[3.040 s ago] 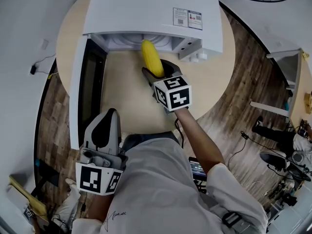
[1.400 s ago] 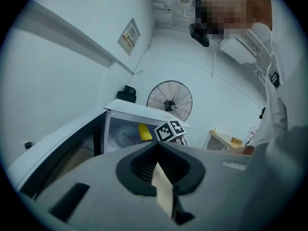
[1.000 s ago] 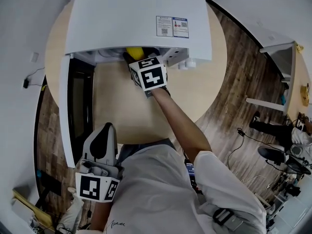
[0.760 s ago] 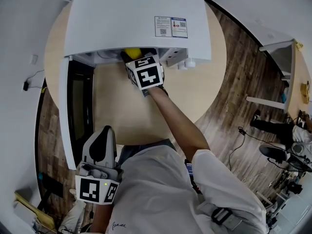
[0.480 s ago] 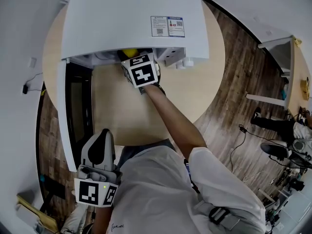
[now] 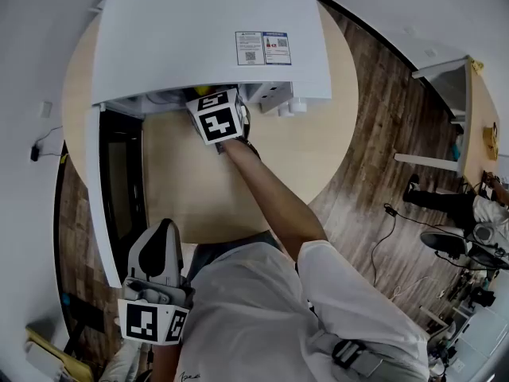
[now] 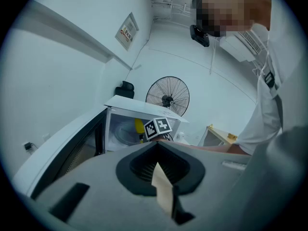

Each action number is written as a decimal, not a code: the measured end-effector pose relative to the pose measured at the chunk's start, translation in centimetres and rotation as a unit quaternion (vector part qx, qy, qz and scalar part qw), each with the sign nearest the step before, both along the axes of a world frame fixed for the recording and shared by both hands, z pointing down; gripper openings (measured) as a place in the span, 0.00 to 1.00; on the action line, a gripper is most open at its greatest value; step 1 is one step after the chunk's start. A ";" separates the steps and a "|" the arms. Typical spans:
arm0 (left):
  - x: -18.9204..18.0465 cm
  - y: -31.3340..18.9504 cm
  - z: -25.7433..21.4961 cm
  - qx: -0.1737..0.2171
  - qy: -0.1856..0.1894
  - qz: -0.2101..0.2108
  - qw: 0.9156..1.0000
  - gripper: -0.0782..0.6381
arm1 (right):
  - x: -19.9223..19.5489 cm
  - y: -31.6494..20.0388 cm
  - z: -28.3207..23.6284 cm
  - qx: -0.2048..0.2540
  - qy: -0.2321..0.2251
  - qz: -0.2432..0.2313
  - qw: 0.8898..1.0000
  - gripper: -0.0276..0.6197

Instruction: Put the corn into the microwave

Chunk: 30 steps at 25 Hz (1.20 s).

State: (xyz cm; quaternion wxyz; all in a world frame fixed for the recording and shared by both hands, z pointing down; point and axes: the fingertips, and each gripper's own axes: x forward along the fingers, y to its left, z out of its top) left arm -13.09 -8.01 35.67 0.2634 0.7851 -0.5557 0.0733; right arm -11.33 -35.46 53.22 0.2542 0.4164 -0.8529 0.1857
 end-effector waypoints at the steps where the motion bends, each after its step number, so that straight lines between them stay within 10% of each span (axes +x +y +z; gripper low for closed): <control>1: 0.0 0.1 0.0 -0.001 0.000 0.000 1.000 0.09 | 0.0 -0.1 0.1 0.000 0.003 0.000 1.000 0.45; 30: 1.9 0.1 0.6 -0.014 0.001 0.013 1.000 0.09 | -0.3 -2.6 1.9 0.008 0.023 0.019 1.000 0.45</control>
